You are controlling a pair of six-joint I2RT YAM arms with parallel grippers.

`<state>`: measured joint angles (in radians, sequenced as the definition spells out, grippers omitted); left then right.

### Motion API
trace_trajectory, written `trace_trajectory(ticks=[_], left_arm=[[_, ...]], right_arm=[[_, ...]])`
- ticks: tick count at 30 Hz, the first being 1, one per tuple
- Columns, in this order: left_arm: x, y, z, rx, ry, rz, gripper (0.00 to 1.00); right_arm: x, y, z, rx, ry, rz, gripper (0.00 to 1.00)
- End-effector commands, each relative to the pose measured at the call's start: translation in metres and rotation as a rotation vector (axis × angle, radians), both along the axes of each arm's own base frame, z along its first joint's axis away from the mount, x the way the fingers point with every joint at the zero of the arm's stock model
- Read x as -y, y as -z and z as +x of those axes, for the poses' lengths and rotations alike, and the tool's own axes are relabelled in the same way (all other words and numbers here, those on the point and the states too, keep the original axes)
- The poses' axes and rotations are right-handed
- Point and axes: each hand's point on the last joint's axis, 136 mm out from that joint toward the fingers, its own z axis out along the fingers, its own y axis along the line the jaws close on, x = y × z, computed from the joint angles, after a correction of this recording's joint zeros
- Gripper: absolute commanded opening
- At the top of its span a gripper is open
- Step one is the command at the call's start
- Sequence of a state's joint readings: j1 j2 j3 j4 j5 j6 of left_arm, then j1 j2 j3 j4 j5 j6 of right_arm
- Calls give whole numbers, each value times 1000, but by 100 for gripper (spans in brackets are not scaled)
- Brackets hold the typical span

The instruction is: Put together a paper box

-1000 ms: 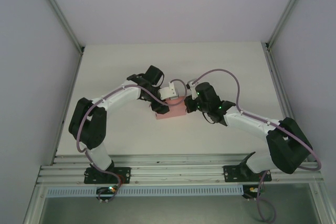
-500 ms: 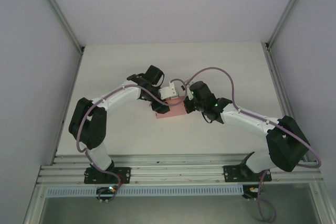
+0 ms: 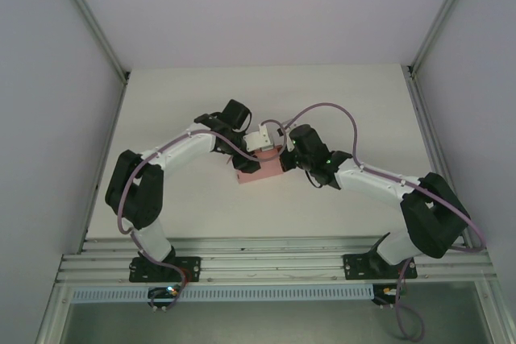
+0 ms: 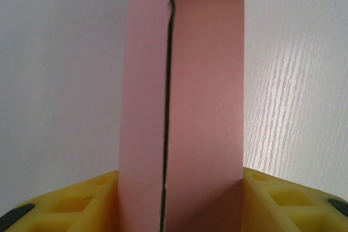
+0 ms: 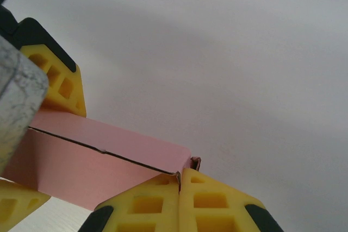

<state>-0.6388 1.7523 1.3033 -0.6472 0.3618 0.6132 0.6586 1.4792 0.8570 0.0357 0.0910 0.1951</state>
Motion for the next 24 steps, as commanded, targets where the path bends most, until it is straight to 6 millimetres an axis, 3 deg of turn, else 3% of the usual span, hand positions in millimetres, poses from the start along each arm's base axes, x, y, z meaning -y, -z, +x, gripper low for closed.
trace_trajectory(ticks=[1,5,8,12,13,20,24], left_arm=[[8,-7,7,25,-8,-34,53],[7,-11,10,38,-20,-37,53],[8,-18,10,49,-25,-51,60],[9,-36,6,78,-24,-80,87],[8,-41,5,92,-24,-84,99],[5,-65,-8,184,-63,-109,100],[-17,-80,5,239,-309,-80,100]], right_arm=[[2,43,-30,-148,-35,-37,0],[11,52,-34,-162,-9,-66,0],[11,43,-31,-143,-5,-59,0],[12,21,-22,-111,20,-65,0],[12,18,-21,-109,28,-67,0],[15,17,-21,-134,71,-56,0],[14,21,-21,-147,75,-65,0]])
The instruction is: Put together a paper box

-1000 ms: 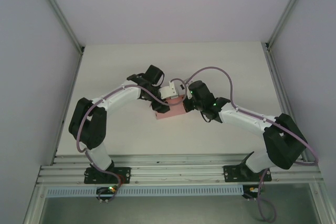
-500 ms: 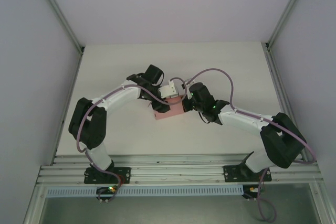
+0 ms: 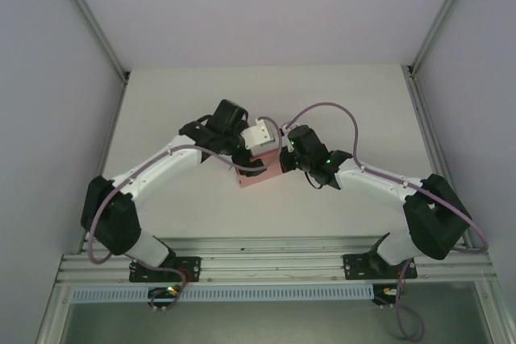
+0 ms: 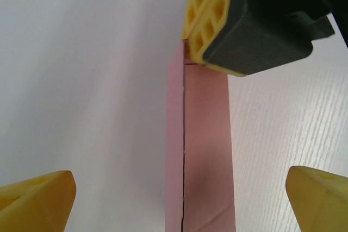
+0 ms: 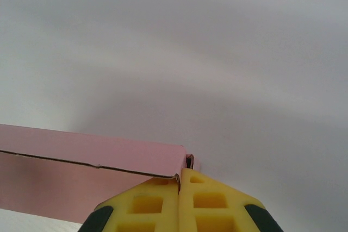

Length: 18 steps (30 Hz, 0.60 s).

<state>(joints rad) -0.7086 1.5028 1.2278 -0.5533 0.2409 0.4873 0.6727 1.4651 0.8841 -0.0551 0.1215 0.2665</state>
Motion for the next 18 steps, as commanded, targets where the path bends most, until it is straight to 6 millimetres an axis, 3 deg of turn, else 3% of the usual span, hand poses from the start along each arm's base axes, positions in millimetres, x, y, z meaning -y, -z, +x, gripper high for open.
trace_trajectory(ticks=[1,4,7,12,15,18], left_arm=[[-30,-9,17,14,-308,9,98],[-64,-9,10,-46,-558,16,82],[-84,3,-11,-118,-651,30,80],[-84,14,-28,-209,-670,26,68],[-77,17,-29,-239,-663,9,57],[-83,26,-23,-235,-702,53,46]], right_arm=[[10,22,-15,-100,16,-67,0],[9,22,-15,-113,19,-76,1],[9,24,-15,-131,15,-88,1],[6,29,-16,-169,5,-105,2],[6,31,-17,-181,1,-109,2],[6,29,-19,-182,2,-102,2]])
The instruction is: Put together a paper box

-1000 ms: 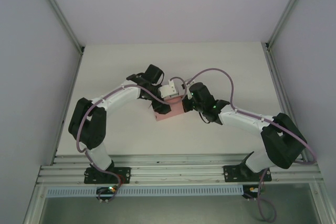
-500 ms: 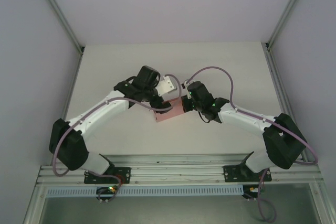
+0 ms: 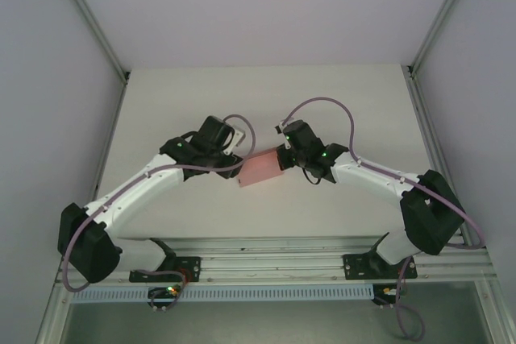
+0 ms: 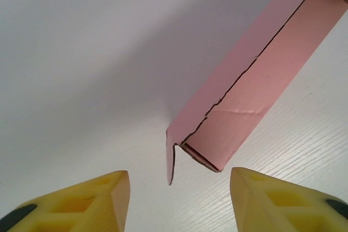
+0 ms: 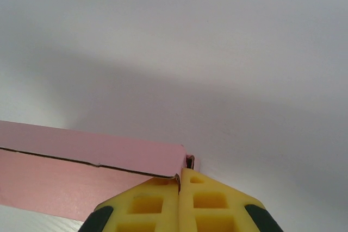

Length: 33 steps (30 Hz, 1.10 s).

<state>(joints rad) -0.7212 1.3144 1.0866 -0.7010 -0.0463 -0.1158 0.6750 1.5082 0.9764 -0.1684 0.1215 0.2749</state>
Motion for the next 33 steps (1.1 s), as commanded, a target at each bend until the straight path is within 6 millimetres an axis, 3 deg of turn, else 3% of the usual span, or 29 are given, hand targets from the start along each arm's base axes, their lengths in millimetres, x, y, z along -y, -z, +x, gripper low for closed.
trace_trajectory(ticks=[1,3,7,9,18,26,33], left_arm=[[-8,15,-1,-64,-71,44,41],[-10,22,0,-87,-83,62,32],[-8,29,0,-111,-79,76,31],[-7,28,3,-102,-86,74,25],[-7,23,15,-90,-128,64,26],[-2,21,20,-122,-166,21,0],[6,23,25,-320,-343,-205,0]], right_arm=[[9,29,-22,-128,-2,-63,2],[8,28,-22,-127,-6,-58,2],[7,27,-22,-128,-15,-56,2],[7,28,-23,-131,-14,-57,2],[10,31,-26,-143,-13,-67,2],[10,30,-26,-146,-3,-65,2],[15,29,-27,-132,55,-115,3]])
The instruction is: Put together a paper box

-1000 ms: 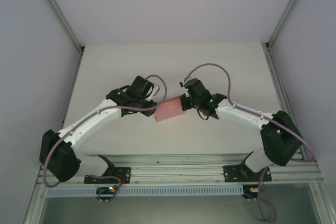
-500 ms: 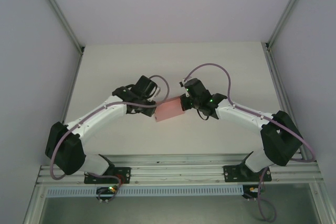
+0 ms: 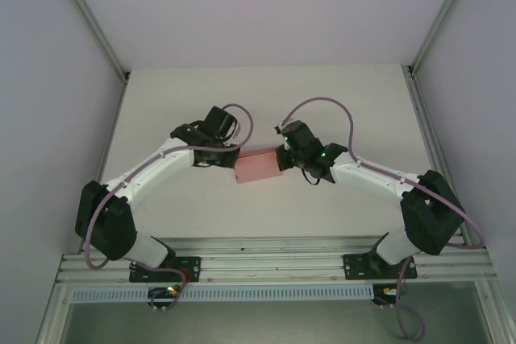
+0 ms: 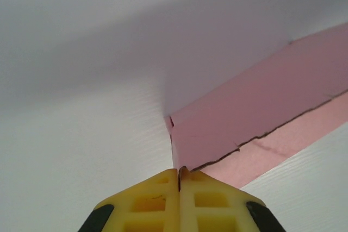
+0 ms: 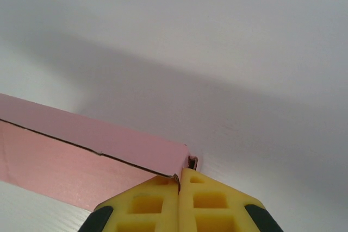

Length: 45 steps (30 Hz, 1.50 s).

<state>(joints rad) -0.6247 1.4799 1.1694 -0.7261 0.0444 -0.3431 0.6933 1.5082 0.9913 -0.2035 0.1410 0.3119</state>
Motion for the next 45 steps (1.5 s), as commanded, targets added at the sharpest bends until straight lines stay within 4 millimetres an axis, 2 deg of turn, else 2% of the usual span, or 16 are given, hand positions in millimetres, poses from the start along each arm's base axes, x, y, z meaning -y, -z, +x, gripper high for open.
trace_trajectory(ticks=[1,7,17,25,30,34,38,41,45], left_arm=[[9,-4,-1,-132,-123,-158,0],[5,5,-6,-241,-239,-208,0],[-4,16,-1,-210,-230,-101,0],[0,51,-23,-177,-102,49,0],[-7,80,-44,-178,-79,101,0],[-3,92,-53,-195,-74,50,0],[1,87,-52,-181,-55,43,0],[4,69,-51,-164,-45,36,9],[13,44,-50,-117,-19,-5,29]], right_arm=[[17,30,-23,-112,38,-121,3],[22,29,-23,-100,110,-96,3],[21,31,-24,-101,105,-90,3],[11,33,-24,-1,32,-30,2],[6,50,-34,49,-43,-37,2],[10,68,-44,11,-48,-57,1],[12,75,-52,-8,-42,-70,1],[16,72,-53,-3,-21,-99,1],[15,68,-56,-5,-11,-97,4]])
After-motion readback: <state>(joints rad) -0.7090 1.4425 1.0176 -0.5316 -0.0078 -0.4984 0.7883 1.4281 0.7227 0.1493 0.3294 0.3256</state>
